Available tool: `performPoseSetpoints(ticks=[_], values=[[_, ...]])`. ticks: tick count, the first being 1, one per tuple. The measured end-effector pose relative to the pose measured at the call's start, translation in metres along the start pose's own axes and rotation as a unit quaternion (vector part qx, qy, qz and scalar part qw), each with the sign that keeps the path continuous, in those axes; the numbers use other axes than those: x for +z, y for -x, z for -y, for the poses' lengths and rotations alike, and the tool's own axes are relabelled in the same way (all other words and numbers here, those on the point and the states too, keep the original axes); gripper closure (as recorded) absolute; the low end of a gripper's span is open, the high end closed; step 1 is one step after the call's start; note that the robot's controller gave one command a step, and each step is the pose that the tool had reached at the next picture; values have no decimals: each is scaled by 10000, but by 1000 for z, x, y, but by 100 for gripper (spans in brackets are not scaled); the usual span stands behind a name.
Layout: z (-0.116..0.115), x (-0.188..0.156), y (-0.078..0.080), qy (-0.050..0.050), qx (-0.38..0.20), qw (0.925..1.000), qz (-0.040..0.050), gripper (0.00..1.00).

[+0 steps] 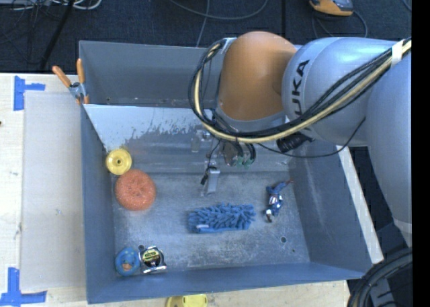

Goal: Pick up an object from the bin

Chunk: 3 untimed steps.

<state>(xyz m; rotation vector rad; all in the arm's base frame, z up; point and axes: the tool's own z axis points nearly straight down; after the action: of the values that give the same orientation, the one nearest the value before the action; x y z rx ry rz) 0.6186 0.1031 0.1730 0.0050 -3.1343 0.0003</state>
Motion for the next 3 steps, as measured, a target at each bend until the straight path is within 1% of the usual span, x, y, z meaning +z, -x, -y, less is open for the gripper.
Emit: performPoseSetpoints(ticks=[1,2,3], values=[[0,-5,1,4,10,10000,36,0],[41,49,-16,6,33,10000,48,0],[49,81,-51,0,-882,9961,33,0]])
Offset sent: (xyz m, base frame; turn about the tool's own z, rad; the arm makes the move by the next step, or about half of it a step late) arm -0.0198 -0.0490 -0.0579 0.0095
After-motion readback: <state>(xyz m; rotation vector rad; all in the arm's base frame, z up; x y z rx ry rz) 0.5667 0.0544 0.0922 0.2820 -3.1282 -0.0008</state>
